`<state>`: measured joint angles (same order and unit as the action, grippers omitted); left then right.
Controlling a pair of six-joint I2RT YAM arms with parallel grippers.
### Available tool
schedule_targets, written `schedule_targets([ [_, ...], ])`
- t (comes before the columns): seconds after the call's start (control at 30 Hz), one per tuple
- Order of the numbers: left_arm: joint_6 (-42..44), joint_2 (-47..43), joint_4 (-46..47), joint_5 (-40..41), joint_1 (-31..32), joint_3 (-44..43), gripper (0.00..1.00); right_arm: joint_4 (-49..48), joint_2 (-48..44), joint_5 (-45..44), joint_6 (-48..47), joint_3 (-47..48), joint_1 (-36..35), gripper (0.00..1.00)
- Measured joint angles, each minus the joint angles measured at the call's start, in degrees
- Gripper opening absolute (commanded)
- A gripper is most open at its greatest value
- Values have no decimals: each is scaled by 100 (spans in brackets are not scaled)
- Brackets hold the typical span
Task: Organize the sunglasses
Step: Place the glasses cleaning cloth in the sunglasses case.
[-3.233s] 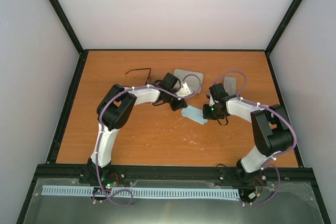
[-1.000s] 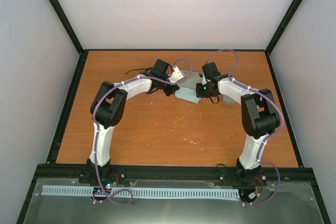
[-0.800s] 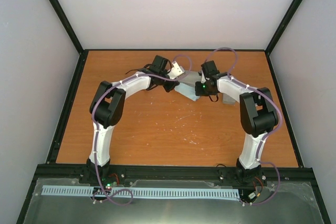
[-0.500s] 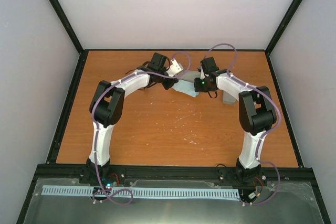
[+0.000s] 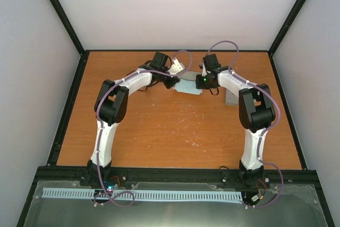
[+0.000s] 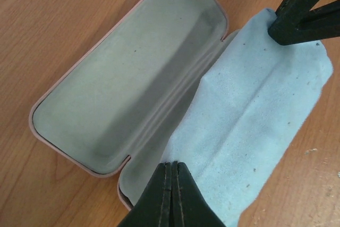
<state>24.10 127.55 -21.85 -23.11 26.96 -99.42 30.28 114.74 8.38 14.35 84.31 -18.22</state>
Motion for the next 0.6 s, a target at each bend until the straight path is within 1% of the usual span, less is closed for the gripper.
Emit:
schedule_targets([
  [0.3, 52, 361, -186, -111, -116, -424, 1, 129, 444, 188, -9, 398, 63, 3],
  [0.6, 52, 601, -245, -225, -164, -560, 1, 227, 695, 260, -17, 667, 85, 3],
])
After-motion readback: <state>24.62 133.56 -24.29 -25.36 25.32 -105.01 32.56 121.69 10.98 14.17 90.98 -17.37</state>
